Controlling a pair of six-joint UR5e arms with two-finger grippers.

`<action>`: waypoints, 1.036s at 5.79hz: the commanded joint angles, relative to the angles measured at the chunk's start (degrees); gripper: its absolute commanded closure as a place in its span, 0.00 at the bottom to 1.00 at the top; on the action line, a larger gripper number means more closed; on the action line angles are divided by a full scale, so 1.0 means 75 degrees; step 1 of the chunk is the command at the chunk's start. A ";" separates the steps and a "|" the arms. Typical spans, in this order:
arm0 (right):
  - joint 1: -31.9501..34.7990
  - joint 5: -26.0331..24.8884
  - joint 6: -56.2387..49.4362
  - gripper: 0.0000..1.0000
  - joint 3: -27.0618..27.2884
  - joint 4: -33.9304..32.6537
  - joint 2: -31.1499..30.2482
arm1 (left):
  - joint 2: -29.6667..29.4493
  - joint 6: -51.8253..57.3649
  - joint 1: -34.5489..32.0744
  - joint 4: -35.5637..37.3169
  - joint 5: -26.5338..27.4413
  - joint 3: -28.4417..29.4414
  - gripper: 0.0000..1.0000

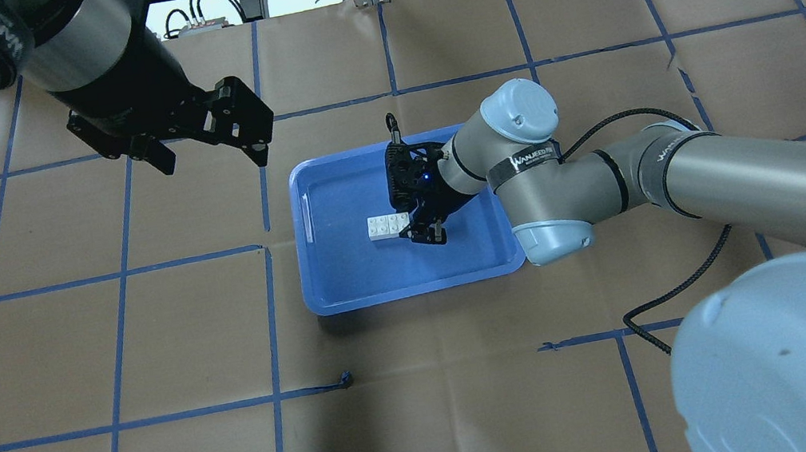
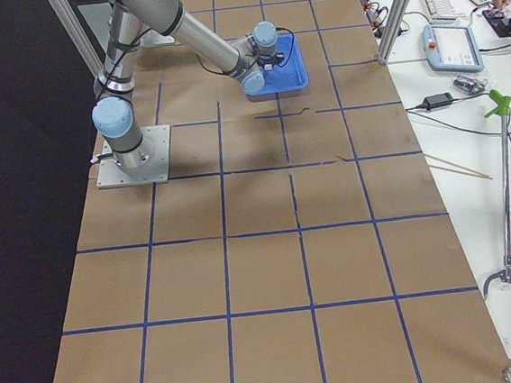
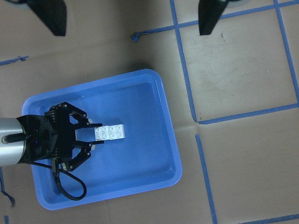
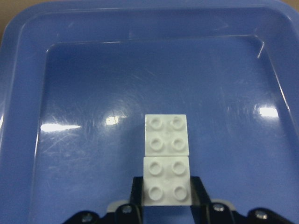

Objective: Assemble white blocks and place on blue tray

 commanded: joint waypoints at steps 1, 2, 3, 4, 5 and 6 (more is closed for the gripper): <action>0.0000 -0.0003 0.0029 0.73 -0.0001 -0.0086 0.0000 | -0.0012 -0.0001 0.0000 0.0008 -0.0013 0.0010 0.01; 0.0000 -0.0003 0.0029 0.73 -0.0001 -0.0087 0.0000 | 0.0000 0.0011 -0.0012 0.0008 -0.0001 0.0033 0.01; 0.0000 -0.0003 0.0029 0.73 -0.0001 -0.0087 0.0000 | 0.0012 0.0115 0.0000 0.0113 -0.0013 -0.0001 0.01; 0.0000 -0.0003 0.0029 0.73 -0.0001 -0.0087 0.0000 | 0.0139 0.0128 0.0011 0.0427 -0.0071 -0.0048 0.01; 0.0000 -0.0003 0.0029 0.72 0.0010 -0.0087 0.0011 | 0.0245 0.0128 0.0023 0.0442 -0.0013 -0.0107 0.01; 0.0000 -0.0003 0.0040 0.71 0.0010 -0.0098 0.0012 | 0.0397 0.0128 0.0012 0.0349 0.0022 -0.0165 0.01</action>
